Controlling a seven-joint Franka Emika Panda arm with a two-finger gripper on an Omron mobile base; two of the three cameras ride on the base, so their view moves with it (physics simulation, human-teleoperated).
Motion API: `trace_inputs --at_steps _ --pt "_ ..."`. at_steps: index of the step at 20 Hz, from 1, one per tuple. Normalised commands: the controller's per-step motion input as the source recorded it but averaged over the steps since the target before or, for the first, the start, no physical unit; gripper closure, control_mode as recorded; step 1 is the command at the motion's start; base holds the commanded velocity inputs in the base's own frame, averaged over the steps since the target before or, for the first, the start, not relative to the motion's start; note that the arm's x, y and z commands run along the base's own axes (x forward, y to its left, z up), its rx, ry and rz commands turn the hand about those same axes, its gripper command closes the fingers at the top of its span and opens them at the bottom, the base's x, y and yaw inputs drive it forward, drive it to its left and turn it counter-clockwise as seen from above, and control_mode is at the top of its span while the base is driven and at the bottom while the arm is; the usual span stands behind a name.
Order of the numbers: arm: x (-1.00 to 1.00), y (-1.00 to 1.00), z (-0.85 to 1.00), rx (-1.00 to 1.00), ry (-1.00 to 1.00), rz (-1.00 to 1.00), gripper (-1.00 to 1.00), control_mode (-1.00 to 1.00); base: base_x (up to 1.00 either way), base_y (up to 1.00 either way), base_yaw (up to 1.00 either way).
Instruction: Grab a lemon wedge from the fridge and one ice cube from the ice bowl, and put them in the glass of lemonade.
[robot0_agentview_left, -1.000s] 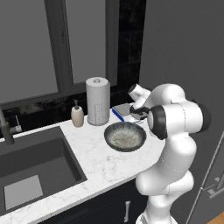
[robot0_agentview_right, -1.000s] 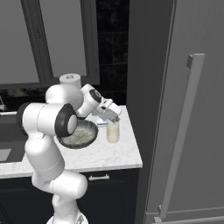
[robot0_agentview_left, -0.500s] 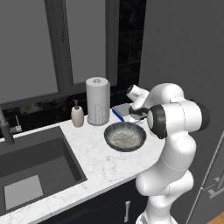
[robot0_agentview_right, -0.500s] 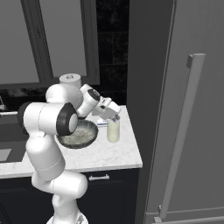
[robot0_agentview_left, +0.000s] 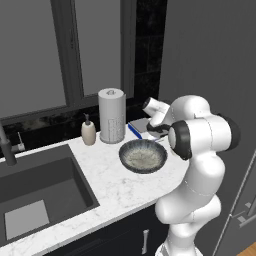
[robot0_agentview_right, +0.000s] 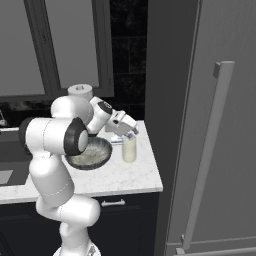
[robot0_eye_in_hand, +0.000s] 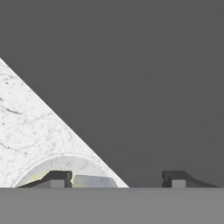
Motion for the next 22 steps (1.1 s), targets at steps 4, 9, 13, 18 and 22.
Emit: trace_inputs --at_steps 4,9,13,18,22 --pt "-0.07 0.0 0.15 -0.01 0.0 -0.02 -1.0 -1.0 0.0 0.0 0.0" --pt "-0.3 0.02 0.05 0.0 -0.02 -0.04 -1.0 -1.0 0.0 0.0 0.0" --pt "-0.42 0.03 0.0 0.0 -0.04 -0.12 -1.0 -1.0 0.0 0.0 0.0" --pt "-0.17 0.02 0.23 0.01 -0.1 -0.15 -1.0 -1.0 0.0 0.0 0.0" --pt "-0.03 0.21 0.37 0.02 -0.18 -0.19 -1.0 -1.0 0.0 0.0 0.0"
